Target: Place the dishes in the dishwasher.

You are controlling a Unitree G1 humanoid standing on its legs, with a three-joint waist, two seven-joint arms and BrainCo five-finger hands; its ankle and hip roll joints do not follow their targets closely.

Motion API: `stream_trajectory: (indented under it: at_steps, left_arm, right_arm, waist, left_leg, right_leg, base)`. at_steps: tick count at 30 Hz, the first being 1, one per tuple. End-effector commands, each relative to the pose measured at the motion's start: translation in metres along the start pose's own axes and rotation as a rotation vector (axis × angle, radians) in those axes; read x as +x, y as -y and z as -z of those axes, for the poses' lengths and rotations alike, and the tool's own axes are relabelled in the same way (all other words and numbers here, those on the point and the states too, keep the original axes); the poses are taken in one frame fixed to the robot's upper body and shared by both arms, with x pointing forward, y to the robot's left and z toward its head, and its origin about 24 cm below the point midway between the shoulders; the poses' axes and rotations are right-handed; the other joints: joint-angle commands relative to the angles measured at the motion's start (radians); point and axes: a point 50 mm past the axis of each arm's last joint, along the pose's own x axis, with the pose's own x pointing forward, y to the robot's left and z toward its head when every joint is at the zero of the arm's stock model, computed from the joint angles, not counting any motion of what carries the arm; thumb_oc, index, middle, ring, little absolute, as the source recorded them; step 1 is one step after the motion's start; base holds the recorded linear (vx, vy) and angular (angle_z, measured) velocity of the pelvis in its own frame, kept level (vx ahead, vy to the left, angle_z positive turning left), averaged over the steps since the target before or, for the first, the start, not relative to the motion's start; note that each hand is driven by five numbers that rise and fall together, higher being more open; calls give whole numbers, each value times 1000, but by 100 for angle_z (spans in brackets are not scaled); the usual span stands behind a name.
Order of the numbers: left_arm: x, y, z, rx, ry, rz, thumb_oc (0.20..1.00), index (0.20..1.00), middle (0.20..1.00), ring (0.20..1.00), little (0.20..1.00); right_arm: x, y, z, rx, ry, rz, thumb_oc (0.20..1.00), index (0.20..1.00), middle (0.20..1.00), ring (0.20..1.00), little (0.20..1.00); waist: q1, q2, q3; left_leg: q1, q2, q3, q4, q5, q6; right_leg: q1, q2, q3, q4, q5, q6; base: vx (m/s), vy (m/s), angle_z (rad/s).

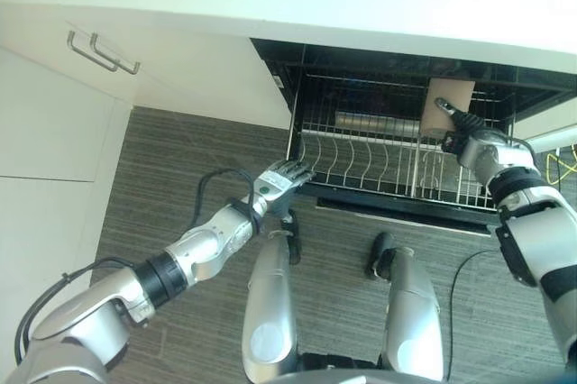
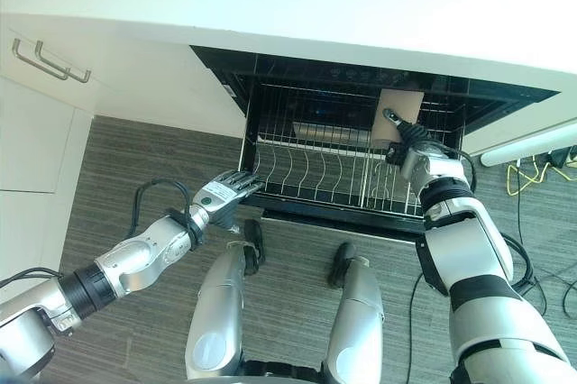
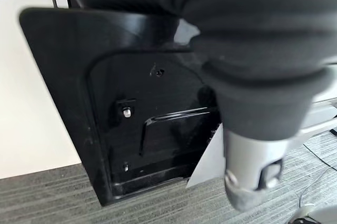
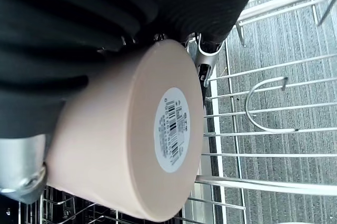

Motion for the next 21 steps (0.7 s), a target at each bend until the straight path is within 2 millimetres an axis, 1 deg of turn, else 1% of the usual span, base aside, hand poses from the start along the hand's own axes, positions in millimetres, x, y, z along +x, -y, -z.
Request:
stream_trajectory:
  at_steps: [1,2,3,7,8,9,10,11,12,13,14,17,18,19,20,21]
  left_arm:
    - [-29,62,-28,-21,70,207,1000,1000,1000,1000,1000]
    - [-29,62,-29,-24,72,200,1000,1000,1000,1000,1000]
    - [-28,60,-30,-27,72,186,1000,1000,1000,1000,1000]
    - [-26,57,-33,-29,79,167,1000,1000,1000,1000,1000]
    - [-26,58,-34,-29,84,168,1000,1000,1000,1000,1000]
    - [-26,56,-34,-27,87,163,1000,1000,1000,1000,1000]
    - [-26,57,-35,-29,89,166,1000,1000,1000,1000,1000]
    - [-26,57,-36,-28,90,166,1000,1000,1000,1000,1000]
    - [-26,56,-37,-24,93,160,1000,1000,1000,1000,1000]
    - [-27,57,-37,-25,94,163,1000,1000,1000,1000,1000]
    - [-26,56,-36,-22,94,160,1000,1000,1000,1000,1000]
    - [-25,54,-38,-12,93,159,1000,1000,1000,1000,1000]
    - [-25,53,-37,-8,89,153,1000,1000,1000,1000,1000]
    - [-25,53,-37,-6,87,152,1000,1000,1000,1000,1000]
    - [-25,54,-37,-6,88,151,1000,1000,1000,1000,1000]
    - [-24,52,-37,-4,87,147,1000,1000,1000,1000,1000]
  right_arm:
    - [0,24,-15,19,39,80,200,200,200,200,200]
    - [0,25,-14,23,35,90,498,498,498,498,498]
    - [0,29,-12,22,17,118,1000,1000,1000,1000,1000]
    - [1,32,-5,34,-1,133,1000,1000,1000,1000,1000]
    - [1,33,-4,34,-3,139,1000,1000,1000,1000,1000]
    - [1,33,-6,31,0,145,1000,1000,1000,1000,1000]
    - [1,33,-5,29,-5,145,1000,1000,1000,1000,1000]
    - [1,33,-6,28,-7,151,1000,1000,1000,1000,1000]
    - [0,34,-8,18,-13,167,1000,1000,1000,1000,1000]
    - [0,34,-7,16,-19,169,1000,1000,1000,1000,1000]
    - [0,34,-9,16,-20,171,1000,1000,1000,1000,1000]
    - [0,38,-4,-10,-57,223,1000,1000,1000,1000,1000]
    - [0,41,-4,-12,-56,245,1000,1000,1000,1000,1000]
    - [-1,44,-3,-47,-63,278,1000,1000,1000,1000,1000]
    - [-1,48,-2,-132,-63,329,1000,1000,1000,1000,1000]
    - [-2,50,-5,-155,-58,348,1000,1000,1000,1000,1000]
  waist:
    - [15,2,-19]
    - [14,6,-19]
    - [13,12,-19]
    - [15,20,-19]
    - [16,21,-19]
    - [18,21,-19]
    - [17,21,-19]
    - [18,20,-19]
    - [18,20,-19]
    - [18,19,-19]
    - [18,18,-19]
    - [16,15,-19]
    - [15,14,-19]
    - [14,13,-19]
    - [14,14,-19]
    - [15,13,-19]
  left_leg:
    - [-55,40,-6,-25,81,-72]
    - [-56,38,-4,-28,81,-71]
    - [-61,35,-3,-29,80,-71]
    - [-59,25,-3,-37,78,-63]
    - [-44,19,-13,-34,61,-67]
    - [-52,21,0,-41,77,-58]
    - [-40,17,-11,-36,60,-63]
    - [-36,16,-12,-35,54,-64]
    - [-44,18,6,-40,71,-51]
    - [-30,15,-7,-35,51,-59]
    - [-40,16,7,-40,69,-49]
    - [-16,8,-2,-44,48,-50]
    - [-28,10,13,-51,67,-40]
    - [-28,8,13,-51,66,-39]
    - [-17,4,0,-46,46,-46]
    - [-29,6,14,-52,66,-37]
  right_leg:
    - [-40,-35,-25,-129,168,38]
    - [-45,-35,-23,-127,166,37]
    - [-55,-38,-23,-120,163,37]
    - [-61,-42,-26,-113,160,35]
    - [-50,-42,-17,-105,145,44]
    - [-59,-47,-30,-112,162,37]
    - [-50,-46,-19,-104,148,46]
    - [-48,-48,-16,-100,144,50]
    - [-62,-57,-32,-103,166,43]
    - [-52,-55,-18,-93,148,53]
    - [-63,-58,-32,-100,166,44]
    - [-52,-54,-16,-93,152,56]
    - [-62,-57,-30,-103,170,47]
    - [-62,-57,-30,-102,170,47]
    - [-55,-53,-16,-94,152,58]
    - [-64,-55,-31,-103,170,48]
  base:
    - [-52,75,2]
    - [-63,86,5]
    - [-64,79,2]
    - [-45,41,-5]
    - [-41,20,-1]
    - [0,0,0]
    - [-13,14,4]
    - [-30,27,4]
    - [-17,25,6]
    - [-85,28,6]
    - [-8,8,5]
    - [11,4,2]
    - [-58,8,0]
    - [0,0,0]
    - [0,0,0]
    - [51,-2,1]
